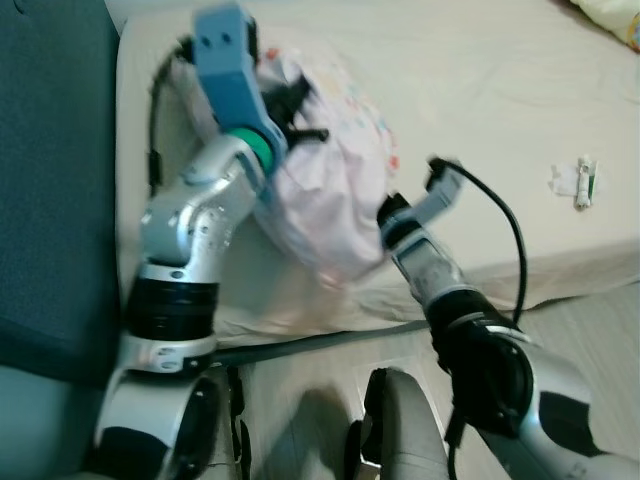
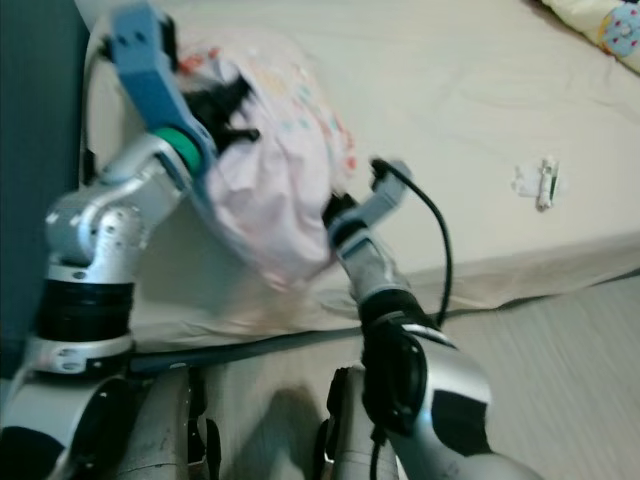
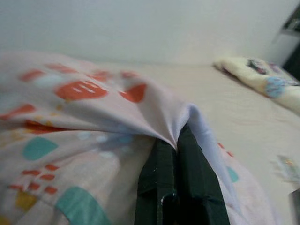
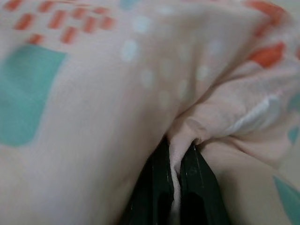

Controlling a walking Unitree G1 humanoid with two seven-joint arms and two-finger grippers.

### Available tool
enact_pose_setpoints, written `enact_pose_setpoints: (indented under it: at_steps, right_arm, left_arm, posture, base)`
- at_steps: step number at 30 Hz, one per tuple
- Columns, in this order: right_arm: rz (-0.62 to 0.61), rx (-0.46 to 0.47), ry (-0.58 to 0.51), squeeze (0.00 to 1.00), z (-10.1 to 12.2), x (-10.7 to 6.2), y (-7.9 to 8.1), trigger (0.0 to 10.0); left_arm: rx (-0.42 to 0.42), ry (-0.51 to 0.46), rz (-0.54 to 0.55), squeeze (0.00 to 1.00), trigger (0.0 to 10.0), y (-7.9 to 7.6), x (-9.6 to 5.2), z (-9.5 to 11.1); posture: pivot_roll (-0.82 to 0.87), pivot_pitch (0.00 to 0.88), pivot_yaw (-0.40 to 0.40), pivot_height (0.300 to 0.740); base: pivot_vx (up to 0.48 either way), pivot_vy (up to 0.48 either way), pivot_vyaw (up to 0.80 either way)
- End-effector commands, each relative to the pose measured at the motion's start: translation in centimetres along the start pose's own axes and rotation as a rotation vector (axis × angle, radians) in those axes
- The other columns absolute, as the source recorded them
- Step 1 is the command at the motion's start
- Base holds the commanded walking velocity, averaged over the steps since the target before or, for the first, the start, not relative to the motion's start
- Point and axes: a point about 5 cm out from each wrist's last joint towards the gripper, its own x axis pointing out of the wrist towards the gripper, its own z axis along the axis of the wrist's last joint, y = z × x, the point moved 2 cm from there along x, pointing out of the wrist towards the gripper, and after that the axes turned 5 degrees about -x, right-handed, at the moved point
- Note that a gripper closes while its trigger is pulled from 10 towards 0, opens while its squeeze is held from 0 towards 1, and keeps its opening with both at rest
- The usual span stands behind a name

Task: Clean up the room

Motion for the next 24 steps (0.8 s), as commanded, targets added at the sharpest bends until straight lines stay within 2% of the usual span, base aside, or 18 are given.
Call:
enact_pose_setpoints:
  at_steps: [1, 3, 4, 5, 6, 7, 8, 9, 10, 11, 12, 15, 17, 20, 21, 22, 23, 24]
  right_arm:
    - [0.139, -0.048, -0.02, 0.0, 1.5, 1.7, 3.7, 0.0]
    - [0.139, -0.048, -0.02, 0.0, 1.5, 1.7, 3.7, 0.0]
    - [0.206, -0.079, -0.06, 0.0, 3.2, 2.5, 5.8, 0.0]
    - [0.206, -0.079, -0.06, 0.0, 3.2, 2.5, 5.8, 0.0]
    - [0.273, -0.125, -0.097, 0.0, 4.8, 3.2, 7.9, 0.0]
    - [0.273, -0.125, -0.097, 0.0, 4.8, 3.2, 7.9, 0.0]
    - [0.326, -0.179, -0.117, 0.0, 5.8, 3.5, 9.5, 0.0]
    - [0.335, -0.265, -0.091, 0.0, 5.6, 3.6, 9.9, 0.0]
    - [0.335, -0.265, -0.091, 0.0, 5.6, 3.6, 9.9, 0.0]
    - [0.335, -0.323, -0.068, 0.0, 5.2, 3.6, 9.9, 0.0]
    - [0.296, -0.365, -0.032, 0.0, 4.4, 3.4, 8.8, 0.0]
    - [0.245, -0.383, 0.006, 0.0, 3.3, 3.1, 7.4, 0.0]
    - [0.171, -0.405, 0.076, 0.0, 1.4, 2.3, 5.0, 0.0]
    - [0.14, -0.412, 0.117, 0.0, 0.2, 1.8, 3.9, 0.0]
    - [0.099, -0.406, 0.218, 0.0, -3.1, 0.5, 2.1, 0.0]
    - [0.099, -0.406, 0.218, 0.0, -3.1, 0.5, 2.1, 0.0]
    - [0.09, -0.397, 0.247, 0.0, -4.0, 0.1, 1.6, 0.0]
    - [0.08, -0.394, 0.284, 0.0, -5.3, -0.5, 1.1, 2.2]
  left_arm:
    - [0.132, -0.089, -0.097, 0.0, 0.0, -1.9, -0.6, 1.3]
    - [0.132, -0.089, -0.097, 0.0, 0.0, -1.9, -0.6, 1.3]
    - [0.258, -0.175, -0.104, 0.0, 0.0, -2.0, -1.3, 2.6]
    - [0.258, -0.175, -0.104, 0.0, 0.0, -2.0, -1.3, 2.6]
    - [0.406, -0.27, -0.052, 0.0, 0.0, -1.7, -2.2, 3.8]
    - [0.406, -0.27, -0.052, 0.0, 0.0, -1.7, -2.2, 3.8]
    - [0.524, -0.355, 0.005, 0.0, 0.0, -1.4, -3.1, 4.7]
    - [0.637, -0.418, 0.105, 0.0, 0.0, -0.7, -4.7, 4.7]
    - [0.637, -0.418, 0.105, 0.0, 0.0, -0.7, -4.7, 4.7]
    - [0.703, -0.456, 0.166, 0.0, 0.0, -0.3, -5.8, 4.7]
    - [0.792, -0.468, 0.215, 0.0, 0.0, 0.3, -7.0, 3.9]
    - [0.86, -0.468, 0.265, 0.0, 0.0, 1.1, -8.2, 3.3]
    - [0.97, -0.457, 0.329, 0.0, 0.0, 2.3, -9.5, 2.3]
    - [1.016, -0.436, 0.353, 0.0, 0.0, 2.9, -9.9, 1.4]
    - [1.084, -0.238, 0.283, 0.0, 0.0, 4.0, -9.7, -3.3]
    - [1.084, -0.238, 0.283, 0.0, 0.0, 4.0, -9.7, -3.3]
    - [1.096, -0.146, 0.236, 0.0, 0.0, 4.2, -9.6, -5.2]
    - [1.08, -0.029, 0.205, 0.0, 0.0, 4.6, -9.5, -7.3]
  posture:
    - [0.14, 0.113, 0.023, 0.605]
    - [0.14, 0.113, 0.023, 0.605]
    - [0.14, 0.113, 0.022, 0.605]
    - [0.14, 0.113, 0.022, 0.605]
    - [0.14, 0.111, 0.017, 0.605]
    - [0.14, 0.111, 0.017, 0.605]
    - [0.14, 0.109, 0.017, 0.605]
    - [0.15, 0.111, 0.02, 0.605]
    - [0.15, 0.111, 0.02, 0.605]
    - [0.15, 0.112, 0.02, 0.605]
    - [0.15, 0.117, 0.023, 0.605]
    - [0.15, 0.119, 0.024, 0.605]
    - [0.15, 0.119, 0.027, 0.605]
    - [0.16, 0.118, 0.026, 0.605]
    - [0.16, 0.117, 0.028, 0.605]
    - [0.16, 0.117, 0.028, 0.605]
    - [0.16, 0.117, 0.028, 0.605]
    - [0.16, 0.118, 0.03, 0.605]
  base:
    - [0.0, 0.0, 0.0]
    - [0.0, 0.0, 0.0]
    - [0.0, 0.0, 0.0]
    - [0.0, 0.0, 0.0]
    - [0.0, 0.0, 0.0]
    - [0.0, 0.0, 0.0]
    - [0.0, 0.0, 0.0]
    - [0.0, 0.0, 0.0]
    - [0.0, 0.0, 0.0]
    - [0.0, 0.0, 0.0]
    - [0.0, 0.0, 0.0]
    - [0.0, 0.0, 0.0]
    - [0.0, 0.0, 0.0]
    - [0.0, 0.0, 0.0]
    - [0.0, 0.0, 0.0]
    - [0.0, 0.0, 0.0]
    - [0.0, 0.0, 0.0]
    - [0.0, 0.0, 0.0]
